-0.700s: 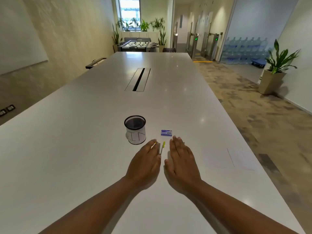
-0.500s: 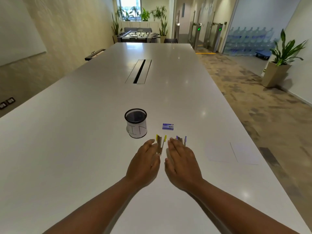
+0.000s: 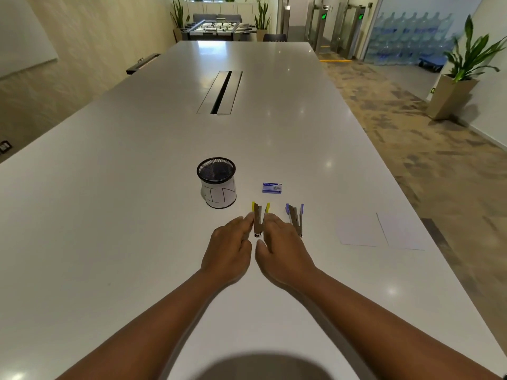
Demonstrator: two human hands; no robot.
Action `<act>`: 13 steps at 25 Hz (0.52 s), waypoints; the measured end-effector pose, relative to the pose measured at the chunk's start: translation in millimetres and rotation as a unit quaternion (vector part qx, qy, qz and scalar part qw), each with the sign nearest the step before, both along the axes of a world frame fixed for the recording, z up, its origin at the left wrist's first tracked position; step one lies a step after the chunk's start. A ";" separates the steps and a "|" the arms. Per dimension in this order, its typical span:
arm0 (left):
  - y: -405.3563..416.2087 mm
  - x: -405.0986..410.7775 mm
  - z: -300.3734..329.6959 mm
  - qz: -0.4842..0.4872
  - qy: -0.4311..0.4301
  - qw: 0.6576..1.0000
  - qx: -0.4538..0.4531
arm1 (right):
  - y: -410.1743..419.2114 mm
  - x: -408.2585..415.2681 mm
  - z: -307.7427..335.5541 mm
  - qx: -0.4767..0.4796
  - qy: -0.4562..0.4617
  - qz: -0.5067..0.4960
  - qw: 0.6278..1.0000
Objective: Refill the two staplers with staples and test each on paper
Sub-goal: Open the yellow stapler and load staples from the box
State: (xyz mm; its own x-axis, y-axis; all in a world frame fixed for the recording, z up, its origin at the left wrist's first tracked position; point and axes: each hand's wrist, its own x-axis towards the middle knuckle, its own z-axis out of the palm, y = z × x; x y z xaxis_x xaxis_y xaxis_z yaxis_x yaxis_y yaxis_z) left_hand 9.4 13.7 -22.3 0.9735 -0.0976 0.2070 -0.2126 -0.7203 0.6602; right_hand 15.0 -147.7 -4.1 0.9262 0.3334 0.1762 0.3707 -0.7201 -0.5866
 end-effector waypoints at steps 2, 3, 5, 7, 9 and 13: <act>1.4 0.2 0.3 -0.009 -0.004 1.000 -0.024 | 8.5 6.8 0.2 -0.010 0.014 -0.002 1.000; 2.5 -0.1 0.7 -0.012 -0.004 0.999 -0.040 | 11.6 9.4 -1.4 -0.021 0.012 -0.010 1.000; 4.3 0.6 0.2 -0.017 -0.003 0.997 -0.077 | 16.6 11.6 -4.7 -0.011 -0.012 -0.041 0.999; 5.8 1.6 -0.1 -0.016 0.011 0.993 -0.114 | 17.8 12.8 -7.4 0.027 -0.032 -0.078 0.996; 7.4 2.1 -0.6 -0.007 0.024 0.990 -0.139 | 16.4 14.1 -8.8 0.073 -0.027 -0.119 0.990; 5.7 2.5 -1.3 0.034 0.034 0.974 -0.223 | 12.3 11.5 -8.8 0.164 -0.001 -0.125 0.979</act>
State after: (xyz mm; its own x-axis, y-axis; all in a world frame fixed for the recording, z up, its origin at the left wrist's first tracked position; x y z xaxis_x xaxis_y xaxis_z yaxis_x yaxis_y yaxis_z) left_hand 11.9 19.4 -23.6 0.9873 0.0527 0.1496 -0.1198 -0.3705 0.9211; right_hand 26.6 -135.4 -12.8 0.9712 0.0216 0.2373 0.2081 -0.5621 -0.8005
